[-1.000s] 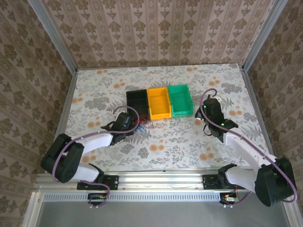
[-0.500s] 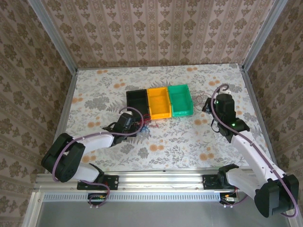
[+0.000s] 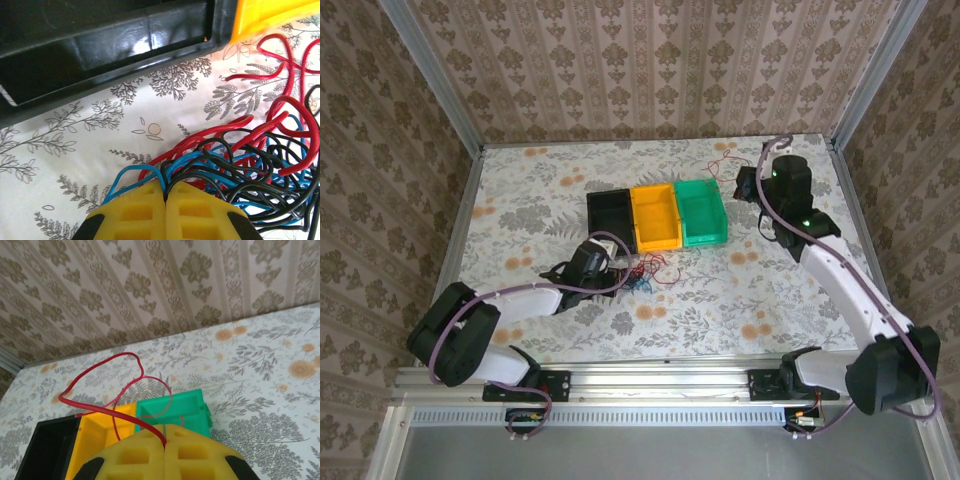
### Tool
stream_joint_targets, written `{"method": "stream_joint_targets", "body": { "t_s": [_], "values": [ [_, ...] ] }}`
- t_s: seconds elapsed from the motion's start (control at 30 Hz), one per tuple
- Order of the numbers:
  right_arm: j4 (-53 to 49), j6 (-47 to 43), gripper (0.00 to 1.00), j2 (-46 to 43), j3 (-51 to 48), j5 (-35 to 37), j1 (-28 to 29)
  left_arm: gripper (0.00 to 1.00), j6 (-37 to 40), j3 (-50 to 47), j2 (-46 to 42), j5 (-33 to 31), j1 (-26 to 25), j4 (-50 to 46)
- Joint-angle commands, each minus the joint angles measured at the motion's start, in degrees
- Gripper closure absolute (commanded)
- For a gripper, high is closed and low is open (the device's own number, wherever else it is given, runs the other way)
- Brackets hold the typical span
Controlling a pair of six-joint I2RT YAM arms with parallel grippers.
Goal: Untangle the cables
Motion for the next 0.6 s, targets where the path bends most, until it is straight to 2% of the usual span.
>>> {"method": "stream_joint_targets", "body": {
  "t_s": [0.0,0.33,0.4,0.43,0.47,0.57],
  "values": [
    [1.4,0.8,1.00,4.5,1.3,-3.3,0.0,1.00,2.2,0.8,1.3,2.8,-0.6,-0.9],
    [3.2,2.9,0.99,18.7,1.1,-3.9,1.7,1.00,2.6,1.0,1.0,2.5,-0.9,-1.0],
    [1.8,2.8,0.85,20.7,2.6,-4.3,2.0,1.00,2.7,1.0,1.0,2.3,-0.9,-0.9],
    [0.9,2.6,0.71,21.3,3.4,-4.4,2.0,1.00,2.6,1.0,1.0,2.4,-1.0,-0.9],
    [0.2,2.4,0.61,21.4,3.9,-4.3,2.1,1.00,2.7,1.0,1.2,2.3,-1.0,-0.9],
    [0.1,2.0,0.49,19.5,2.7,-2.6,2.3,1.00,2.6,1.3,1.6,2.4,-0.9,-1.1]
  ]
}}
